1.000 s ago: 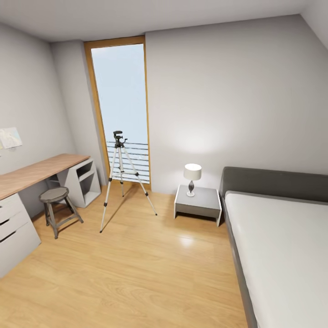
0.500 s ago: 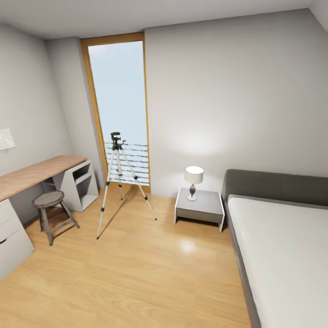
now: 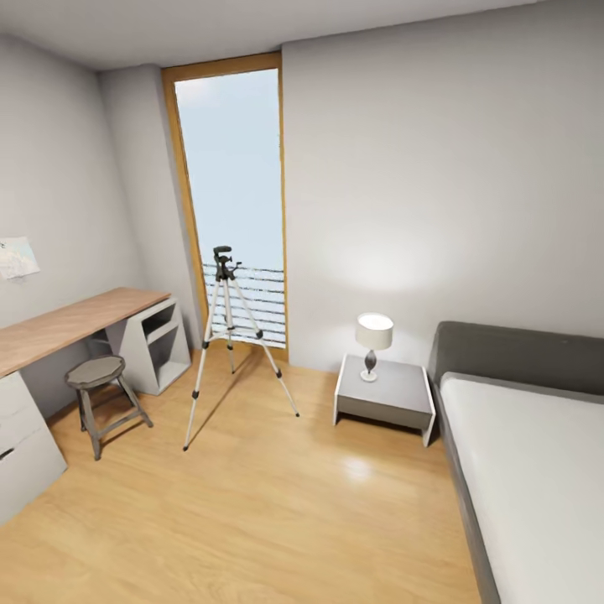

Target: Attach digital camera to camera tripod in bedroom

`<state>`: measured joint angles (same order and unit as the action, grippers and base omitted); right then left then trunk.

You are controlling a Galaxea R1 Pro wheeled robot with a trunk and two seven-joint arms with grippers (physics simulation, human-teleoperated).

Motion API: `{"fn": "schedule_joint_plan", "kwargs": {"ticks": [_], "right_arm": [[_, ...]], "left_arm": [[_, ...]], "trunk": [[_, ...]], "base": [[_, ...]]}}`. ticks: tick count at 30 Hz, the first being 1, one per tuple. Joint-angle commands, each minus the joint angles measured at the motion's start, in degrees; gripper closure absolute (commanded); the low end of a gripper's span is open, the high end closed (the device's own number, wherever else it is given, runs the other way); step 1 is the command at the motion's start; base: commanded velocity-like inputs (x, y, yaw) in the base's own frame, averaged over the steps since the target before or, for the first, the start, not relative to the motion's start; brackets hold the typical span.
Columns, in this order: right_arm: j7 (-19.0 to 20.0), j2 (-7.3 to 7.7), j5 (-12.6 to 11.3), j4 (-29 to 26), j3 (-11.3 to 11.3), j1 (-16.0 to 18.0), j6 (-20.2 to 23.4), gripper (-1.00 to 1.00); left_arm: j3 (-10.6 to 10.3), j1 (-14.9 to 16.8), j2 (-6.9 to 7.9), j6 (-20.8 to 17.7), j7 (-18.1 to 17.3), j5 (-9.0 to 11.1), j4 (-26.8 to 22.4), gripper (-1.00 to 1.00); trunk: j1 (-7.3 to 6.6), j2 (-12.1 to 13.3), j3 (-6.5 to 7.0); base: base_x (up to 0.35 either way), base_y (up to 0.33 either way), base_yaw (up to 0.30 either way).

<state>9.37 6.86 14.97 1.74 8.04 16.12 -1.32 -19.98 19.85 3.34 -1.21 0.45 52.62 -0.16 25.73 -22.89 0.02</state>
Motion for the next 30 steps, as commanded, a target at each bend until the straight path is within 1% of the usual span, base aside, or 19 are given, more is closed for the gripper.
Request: {"fn": "schedule_joint_plan", "kwargs": {"ticks": [1, 30], "right_arm": [[0.12, 0.04, 0.51, 0.13, 0.49, 0.05, -0.14, -1.0], [0.12, 0.17, 0.59, 0.14, 0.41, 0.05, -0.43, -1.0]], "left_arm": [[-0.5, 0.02, 0.0, -0.13, 0.05, 0.38, -0.02, 1.0], [-0.5, 0.02, 0.0, -0.11, 0.08, 0.46, 0.07, 1.0]], "trunk": [[0.05, -0.03, -0.02], [0.05, -0.03, -0.02]], "base": [[0.326, 0.0, 0.251], [0.326, 0.0, 0.268]]}}
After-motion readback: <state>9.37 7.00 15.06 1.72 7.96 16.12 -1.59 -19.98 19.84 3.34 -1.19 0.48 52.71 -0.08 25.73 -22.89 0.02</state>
